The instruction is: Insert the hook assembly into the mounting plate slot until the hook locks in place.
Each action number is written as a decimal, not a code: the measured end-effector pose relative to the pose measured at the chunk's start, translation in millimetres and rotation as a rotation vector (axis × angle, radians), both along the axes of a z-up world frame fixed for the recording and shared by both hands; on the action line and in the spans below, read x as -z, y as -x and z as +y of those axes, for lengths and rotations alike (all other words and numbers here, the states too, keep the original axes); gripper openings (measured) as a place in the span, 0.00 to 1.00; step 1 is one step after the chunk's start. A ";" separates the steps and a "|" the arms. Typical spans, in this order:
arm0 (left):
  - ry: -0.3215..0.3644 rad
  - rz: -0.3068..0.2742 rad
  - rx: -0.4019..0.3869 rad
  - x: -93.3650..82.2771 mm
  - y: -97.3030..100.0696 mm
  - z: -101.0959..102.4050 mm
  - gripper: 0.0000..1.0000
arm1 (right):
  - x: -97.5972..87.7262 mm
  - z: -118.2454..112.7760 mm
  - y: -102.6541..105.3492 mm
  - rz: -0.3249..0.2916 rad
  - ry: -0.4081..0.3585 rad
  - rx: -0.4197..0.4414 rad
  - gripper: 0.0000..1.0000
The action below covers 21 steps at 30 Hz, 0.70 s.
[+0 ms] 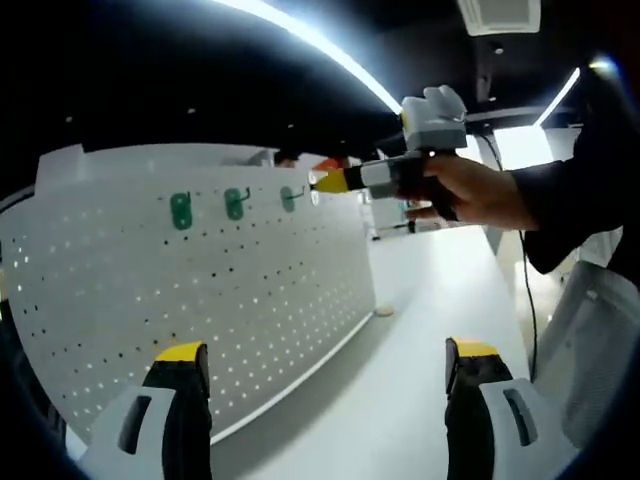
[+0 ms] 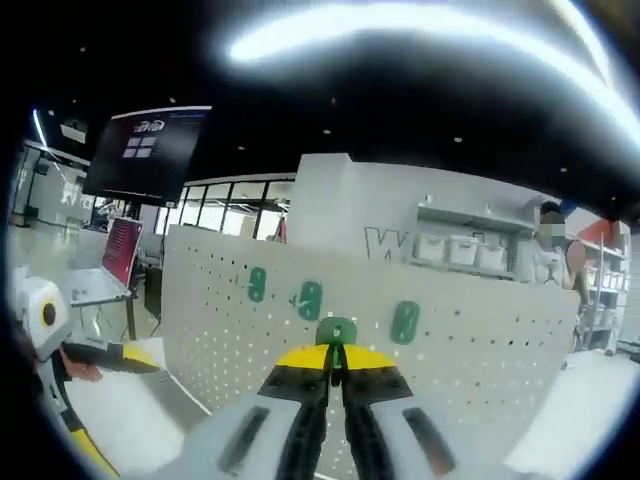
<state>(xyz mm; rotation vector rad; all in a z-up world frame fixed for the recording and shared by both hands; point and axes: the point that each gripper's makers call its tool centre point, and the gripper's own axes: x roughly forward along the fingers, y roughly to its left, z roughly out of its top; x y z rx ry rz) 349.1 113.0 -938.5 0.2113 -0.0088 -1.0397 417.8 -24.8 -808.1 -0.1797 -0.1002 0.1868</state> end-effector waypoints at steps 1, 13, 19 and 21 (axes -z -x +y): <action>-0.001 0.001 -0.001 0.3 0.0 0.3 1.00 | -3.2 1.0 -3.4 -0.005 0.000 0.000 0.01; -0.001 0.008 -0.004 1.1 -1.9 1.7 1.00 | -16.3 2.1 -34.8 -0.021 -0.016 0.021 0.01; -0.002 0.011 -0.002 1.7 -1.7 1.5 1.00 | -14.5 -0.4 -47.6 -0.012 -0.029 0.035 0.01; -0.002 0.013 -0.003 1.7 -1.8 1.7 1.00 | -14.1 1.3 -51.9 -0.008 -0.024 0.034 0.01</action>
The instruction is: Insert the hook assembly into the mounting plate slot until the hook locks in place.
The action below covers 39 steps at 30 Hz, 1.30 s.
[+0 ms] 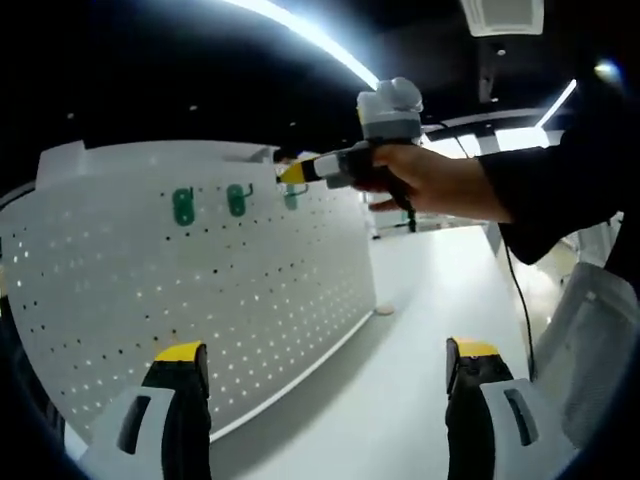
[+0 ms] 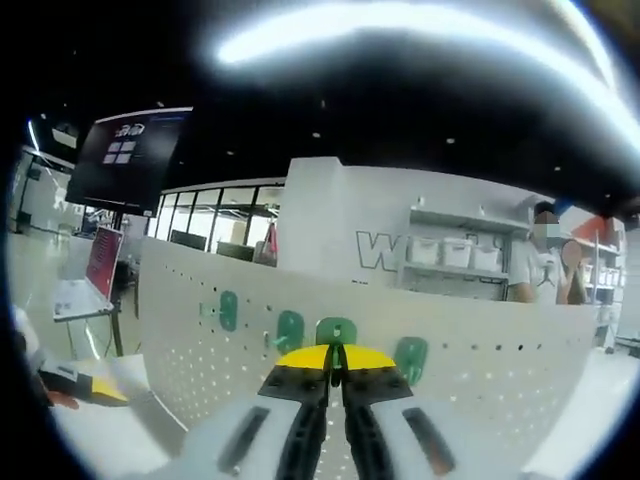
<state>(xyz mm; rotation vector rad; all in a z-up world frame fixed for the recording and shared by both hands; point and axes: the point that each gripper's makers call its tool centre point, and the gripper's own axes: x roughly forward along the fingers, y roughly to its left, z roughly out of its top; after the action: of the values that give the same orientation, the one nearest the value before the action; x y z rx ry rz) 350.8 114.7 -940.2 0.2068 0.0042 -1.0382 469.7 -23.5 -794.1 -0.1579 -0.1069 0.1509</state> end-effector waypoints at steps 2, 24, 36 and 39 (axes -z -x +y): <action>-0.001 0.002 -0.001 0.7 -0.6 0.3 1.00 | 0.4 1.0 -4.1 0.003 0.002 0.002 0.01; -0.005 0.011 0.019 2.9 1.9 -2.8 1.00 | 5.9 -5.8 -22.5 0.034 -0.039 0.035 0.01; -0.010 0.011 0.032 3.5 4.0 -4.3 1.00 | 9.2 -10.9 -28.0 0.044 -0.053 0.046 0.01; -0.011 0.011 0.034 3.7 4.2 -4.7 0.99 | 10.4 -10.1 -29.0 0.047 -0.054 0.047 0.01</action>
<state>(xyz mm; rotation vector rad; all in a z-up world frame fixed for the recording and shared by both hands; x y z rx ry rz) 346.6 110.0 -943.9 0.2115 0.0165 -1.0731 498.7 -33.6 -804.5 -0.1030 -0.0600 0.1048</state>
